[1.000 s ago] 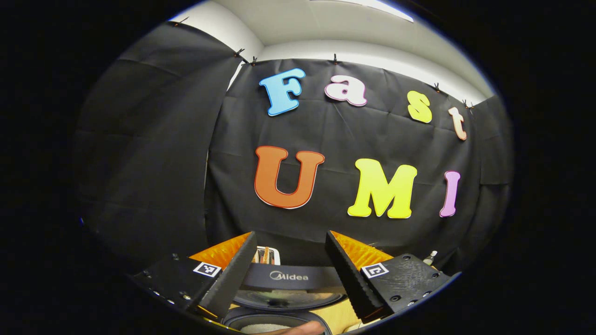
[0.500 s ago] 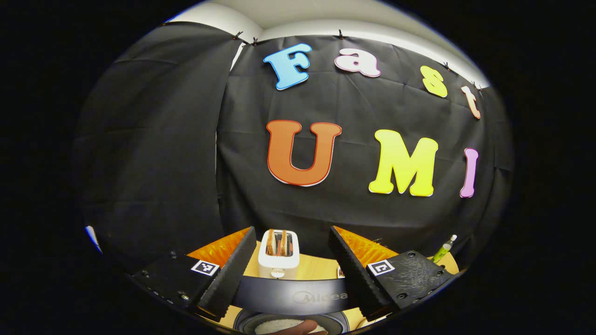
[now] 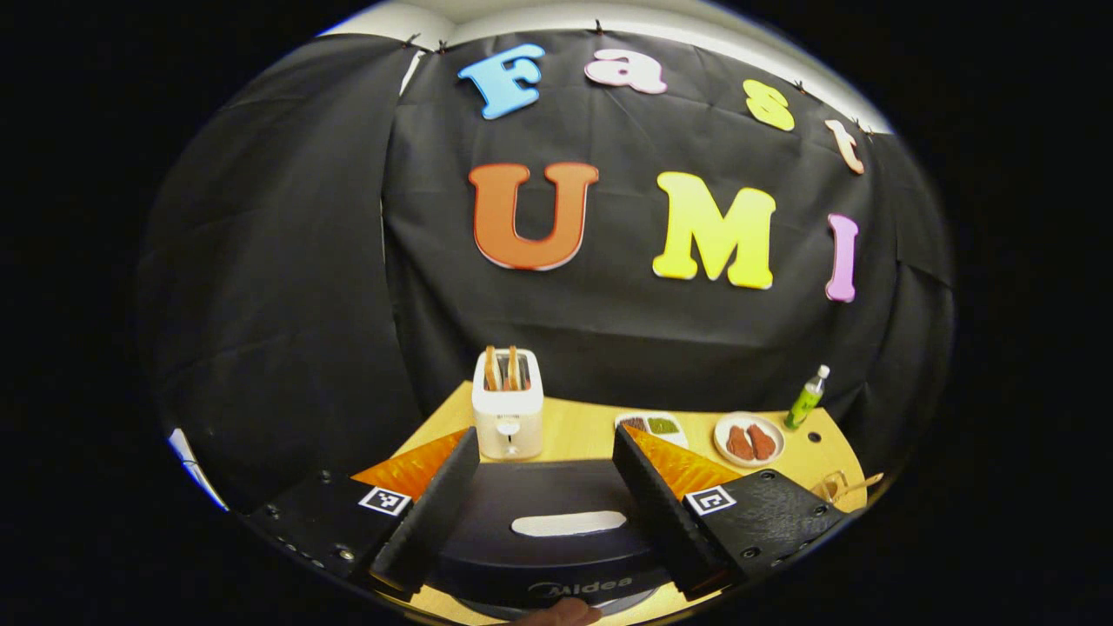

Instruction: Close the left gripper, press the button to open the rice cooker; take a wooden spoon from the chopstick holder with the right hand, scoop a spoonful of rice and pour it into the rice cooker, then put the wooden spoon back into the chopstick holder.

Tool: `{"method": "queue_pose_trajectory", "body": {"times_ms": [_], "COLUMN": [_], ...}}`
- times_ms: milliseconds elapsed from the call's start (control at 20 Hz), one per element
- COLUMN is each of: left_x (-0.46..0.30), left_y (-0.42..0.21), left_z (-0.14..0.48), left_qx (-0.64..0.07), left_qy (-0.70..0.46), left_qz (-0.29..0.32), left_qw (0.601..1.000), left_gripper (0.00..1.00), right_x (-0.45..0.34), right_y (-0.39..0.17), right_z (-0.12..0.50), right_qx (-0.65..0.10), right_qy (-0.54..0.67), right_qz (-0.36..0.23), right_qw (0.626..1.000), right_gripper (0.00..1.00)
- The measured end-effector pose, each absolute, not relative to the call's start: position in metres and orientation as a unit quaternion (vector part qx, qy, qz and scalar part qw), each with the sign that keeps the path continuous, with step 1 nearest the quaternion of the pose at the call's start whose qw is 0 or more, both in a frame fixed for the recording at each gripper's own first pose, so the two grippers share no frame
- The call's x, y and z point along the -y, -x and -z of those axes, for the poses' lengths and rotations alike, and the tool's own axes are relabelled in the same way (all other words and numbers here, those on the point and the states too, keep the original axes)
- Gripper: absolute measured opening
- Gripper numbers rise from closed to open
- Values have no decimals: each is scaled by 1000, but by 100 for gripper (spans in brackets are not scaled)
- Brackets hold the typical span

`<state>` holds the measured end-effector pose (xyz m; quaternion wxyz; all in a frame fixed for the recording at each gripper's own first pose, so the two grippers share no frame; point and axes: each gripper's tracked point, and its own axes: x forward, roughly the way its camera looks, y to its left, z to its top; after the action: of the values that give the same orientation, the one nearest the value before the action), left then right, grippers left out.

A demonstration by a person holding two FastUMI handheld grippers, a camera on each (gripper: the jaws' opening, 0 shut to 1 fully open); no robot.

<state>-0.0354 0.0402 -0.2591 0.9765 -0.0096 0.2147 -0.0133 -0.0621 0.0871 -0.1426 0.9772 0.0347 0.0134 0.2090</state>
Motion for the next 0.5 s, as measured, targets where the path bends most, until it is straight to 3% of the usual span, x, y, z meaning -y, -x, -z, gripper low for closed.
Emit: {"method": "queue_pose_trajectory", "body": {"times_ms": [150,200,250,350,400,450,500], "left_x": [-41,-41,-39,-38,-37,-37,-36], "left_y": [54,59,67,75,78,83,90], "left_z": [287,297,303,311,317,327,336], "left_qx": [-244,-256,-263,-260,-264,-278,-300], "left_qy": [3,7,14,10,10,8,7], "left_qz": [10,8,5,3,1,0,1], "left_qw": [970,967,965,966,964,961,954], "left_gripper": [99,100,100,100,100,100,100], "right_x": [-82,-81,-82,-87,-94,-100,-104], "right_y": [80,86,94,110,120,130,138], "right_z": [124,119,112,101,91,81,79], "right_qx": [13,19,24,27,38,47,53], "right_qy": [-22,-19,-17,-9,-6,-2,2], "right_qz": [-198,-193,-192,-192,-200,-209,-216], "right_qw": [980,981,981,981,979,977,975], "right_gripper": [92,100,92,92,100,92,100]}}
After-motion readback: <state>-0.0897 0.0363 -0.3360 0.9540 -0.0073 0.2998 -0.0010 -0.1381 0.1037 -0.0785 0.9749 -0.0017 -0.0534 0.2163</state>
